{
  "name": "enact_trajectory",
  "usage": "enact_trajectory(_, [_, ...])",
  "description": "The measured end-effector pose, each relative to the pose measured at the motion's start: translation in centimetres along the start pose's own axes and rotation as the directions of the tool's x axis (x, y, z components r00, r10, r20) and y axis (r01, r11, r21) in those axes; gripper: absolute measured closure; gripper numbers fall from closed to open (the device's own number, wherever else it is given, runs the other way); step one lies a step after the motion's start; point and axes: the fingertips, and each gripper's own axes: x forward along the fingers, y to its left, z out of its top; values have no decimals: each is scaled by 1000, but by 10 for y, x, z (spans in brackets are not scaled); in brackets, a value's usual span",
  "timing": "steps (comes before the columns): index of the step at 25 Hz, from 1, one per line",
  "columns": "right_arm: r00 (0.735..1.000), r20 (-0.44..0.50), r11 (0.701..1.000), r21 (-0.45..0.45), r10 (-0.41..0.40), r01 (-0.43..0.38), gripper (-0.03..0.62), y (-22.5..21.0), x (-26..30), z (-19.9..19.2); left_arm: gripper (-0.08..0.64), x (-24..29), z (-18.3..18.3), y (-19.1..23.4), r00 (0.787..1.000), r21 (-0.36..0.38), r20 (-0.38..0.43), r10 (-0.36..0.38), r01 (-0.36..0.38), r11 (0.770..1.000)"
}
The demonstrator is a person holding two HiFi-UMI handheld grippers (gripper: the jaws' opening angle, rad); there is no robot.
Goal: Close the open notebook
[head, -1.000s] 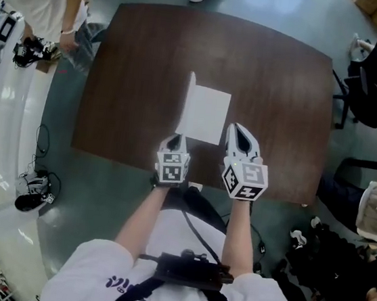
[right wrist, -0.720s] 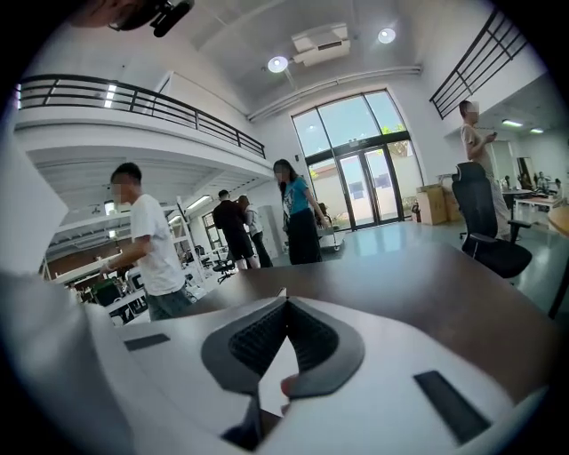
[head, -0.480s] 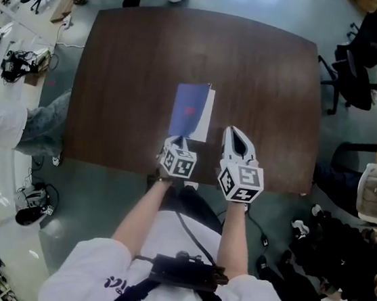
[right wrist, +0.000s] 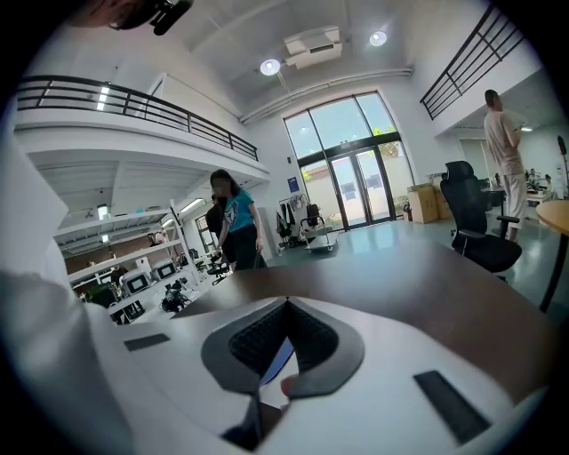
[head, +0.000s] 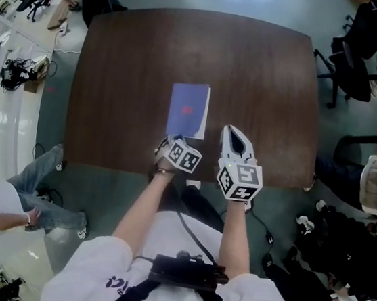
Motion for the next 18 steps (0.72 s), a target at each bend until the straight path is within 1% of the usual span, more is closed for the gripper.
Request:
enact_trajectory(2, [1000,3,1000,2,4,-4,591,-1,0,-1,546,3,2,-2,999,87,-38,-1,5,996])
enact_trajectory(4, [1000,10,1000,11,13,-13,591,-1,0,0,546,5,4,-4,997,175,-70,-11,24,984])
enact_trajectory(5, [1000,15,1000,22,19,-20,591,-1,0,1,545,6,5,-6,997,204,-80,-23,39,978])
enact_trajectory(6, [999,21,999,36,27,-28,591,-2,0,4,545,7,6,-7,995,217,-86,-41,59,974])
enact_trajectory(7, [999,27,998,51,35,-36,591,-3,0,6,545,7,6,-10,994,212,-90,-66,84,974])
enact_trajectory(9, [998,36,996,73,51,-54,591,-6,0,14,545,4,8,-16,989,172,-86,-123,136,976])
enact_trajectory(10, [997,40,995,82,58,-62,591,-7,-2,18,545,-2,9,-18,987,154,-75,-139,149,977])
enact_trajectory(12, [996,53,993,92,73,-78,591,-5,-5,26,545,-22,13,-16,990,141,-27,-136,138,980])
enact_trajectory(14, [993,73,991,84,94,-100,591,1,-5,38,545,-47,23,-10,991,118,45,-126,120,986])
enact_trajectory(15, [991,85,991,76,105,-112,591,4,-3,47,545,-62,30,-5,988,93,88,-125,117,989])
enact_trajectory(17, [985,113,989,54,128,-135,591,12,-1,68,545,-92,51,6,972,12,197,-126,126,992])
enact_trajectory(18, [982,128,988,40,141,-147,591,17,-1,78,545,-109,63,14,957,-39,263,-123,138,990])
